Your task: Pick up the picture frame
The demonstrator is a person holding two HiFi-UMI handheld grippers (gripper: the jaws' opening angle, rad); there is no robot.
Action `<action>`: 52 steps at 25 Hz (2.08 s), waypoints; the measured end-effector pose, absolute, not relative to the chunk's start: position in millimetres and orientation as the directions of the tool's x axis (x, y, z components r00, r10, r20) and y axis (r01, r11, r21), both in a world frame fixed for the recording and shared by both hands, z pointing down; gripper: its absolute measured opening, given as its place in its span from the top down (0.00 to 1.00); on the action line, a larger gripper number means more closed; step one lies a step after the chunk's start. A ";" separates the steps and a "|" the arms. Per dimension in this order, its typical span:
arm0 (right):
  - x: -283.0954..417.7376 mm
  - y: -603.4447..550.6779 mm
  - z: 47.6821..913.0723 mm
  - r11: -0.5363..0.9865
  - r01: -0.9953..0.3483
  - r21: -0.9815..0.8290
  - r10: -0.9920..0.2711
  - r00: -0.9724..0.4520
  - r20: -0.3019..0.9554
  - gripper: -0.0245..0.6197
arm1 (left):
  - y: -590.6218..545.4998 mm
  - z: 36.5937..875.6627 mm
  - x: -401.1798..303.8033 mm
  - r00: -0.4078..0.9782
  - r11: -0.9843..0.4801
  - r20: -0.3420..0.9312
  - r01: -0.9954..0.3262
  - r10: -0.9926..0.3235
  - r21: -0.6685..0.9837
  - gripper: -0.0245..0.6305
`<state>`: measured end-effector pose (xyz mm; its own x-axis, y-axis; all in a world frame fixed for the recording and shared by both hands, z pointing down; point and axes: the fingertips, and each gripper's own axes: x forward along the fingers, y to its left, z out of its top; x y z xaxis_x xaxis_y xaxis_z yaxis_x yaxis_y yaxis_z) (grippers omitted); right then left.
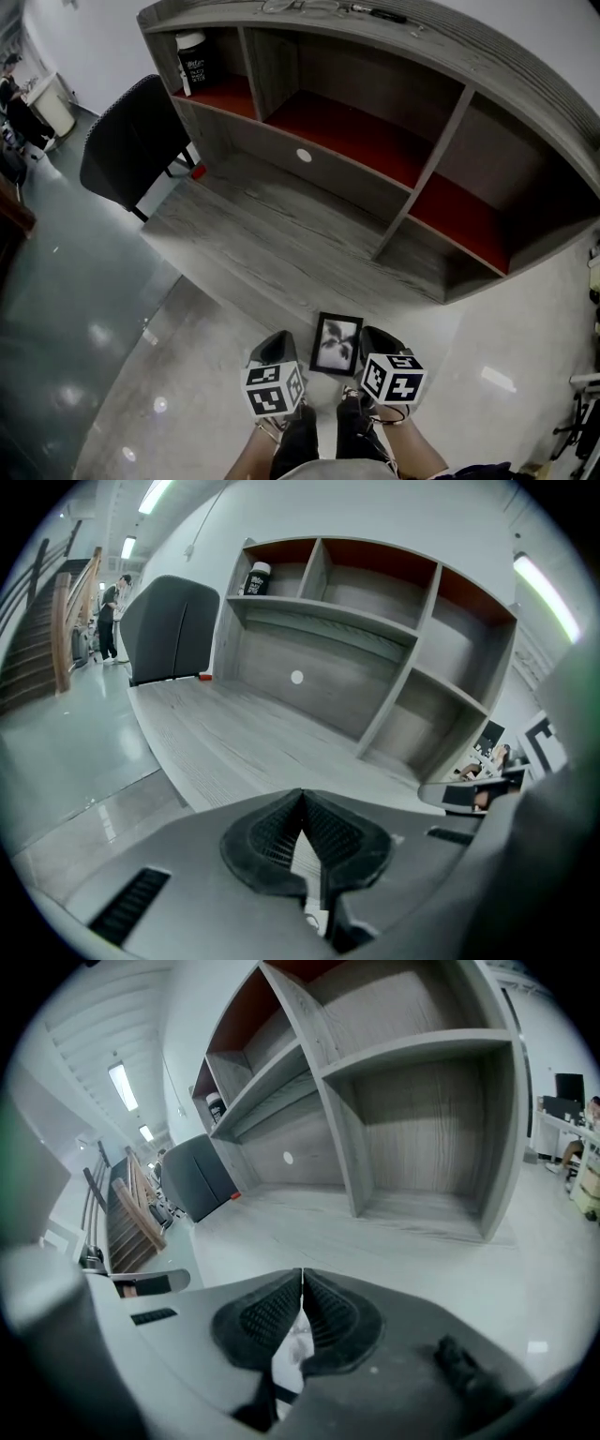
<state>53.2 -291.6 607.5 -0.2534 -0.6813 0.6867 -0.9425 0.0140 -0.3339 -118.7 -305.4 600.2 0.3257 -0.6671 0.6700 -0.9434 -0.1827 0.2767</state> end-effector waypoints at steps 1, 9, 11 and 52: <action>53.2 -286.4 613.2 0.005 -0.942 -0.335 -0.672 -0.251 0.697 0.91 | -301.3 605.5 -119.0 0.327 -0.181 0.680 -0.943 -0.656 0.278 0.94; 46.7 -255.1 650.9 -0.040 -0.939 -0.341 -0.608 -0.248 0.754 0.91 | -279.4 642.5 -125.7 0.322 -0.167 0.733 -0.946 -0.599 0.279 0.94; 45.7 -251.5 658.0 -0.045 -0.939 -0.340 -0.598 -0.247 0.762 0.91 | -275.9 650.4 -127.2 0.318 -0.163 0.741 -0.947 -0.591 0.277 0.94; 37.0 -244.5 689.8 -0.062 -0.935 -0.349 -0.547 -0.261 0.795 0.75 | -267.0 682.7 -142.4 0.299 -0.132 0.779 -0.953 -0.551 0.272 0.94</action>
